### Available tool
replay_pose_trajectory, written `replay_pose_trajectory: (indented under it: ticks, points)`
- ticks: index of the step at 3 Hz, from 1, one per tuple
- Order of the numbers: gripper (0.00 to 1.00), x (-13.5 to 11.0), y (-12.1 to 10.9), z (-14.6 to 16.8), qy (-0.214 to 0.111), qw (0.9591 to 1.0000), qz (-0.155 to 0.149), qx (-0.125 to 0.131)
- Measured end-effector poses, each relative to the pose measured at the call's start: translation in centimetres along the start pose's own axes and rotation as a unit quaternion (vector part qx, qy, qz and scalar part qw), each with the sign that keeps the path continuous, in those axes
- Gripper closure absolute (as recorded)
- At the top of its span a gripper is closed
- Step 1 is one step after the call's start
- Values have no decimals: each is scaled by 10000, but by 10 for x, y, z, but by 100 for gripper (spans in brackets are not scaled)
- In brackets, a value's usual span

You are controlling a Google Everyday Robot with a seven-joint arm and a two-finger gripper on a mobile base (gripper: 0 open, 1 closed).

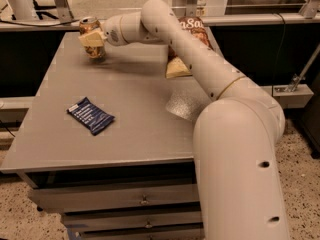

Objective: Pick orange can

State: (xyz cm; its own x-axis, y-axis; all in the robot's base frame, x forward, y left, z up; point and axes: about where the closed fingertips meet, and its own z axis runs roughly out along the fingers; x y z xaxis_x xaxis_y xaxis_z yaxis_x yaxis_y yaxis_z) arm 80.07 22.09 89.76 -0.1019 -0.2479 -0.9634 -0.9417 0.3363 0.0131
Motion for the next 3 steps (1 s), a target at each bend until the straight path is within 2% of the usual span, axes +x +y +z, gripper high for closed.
replay_pose_trajectory:
  ticks: [1, 2, 3]
  points:
    - [100, -18, 10, -23, -240, 9997, -70, -39]
    - [100, -44, 20, -53, -589, 9981, -180, -14]
    - [100, -45, 20, -55, -613, 9979, -182, -13]
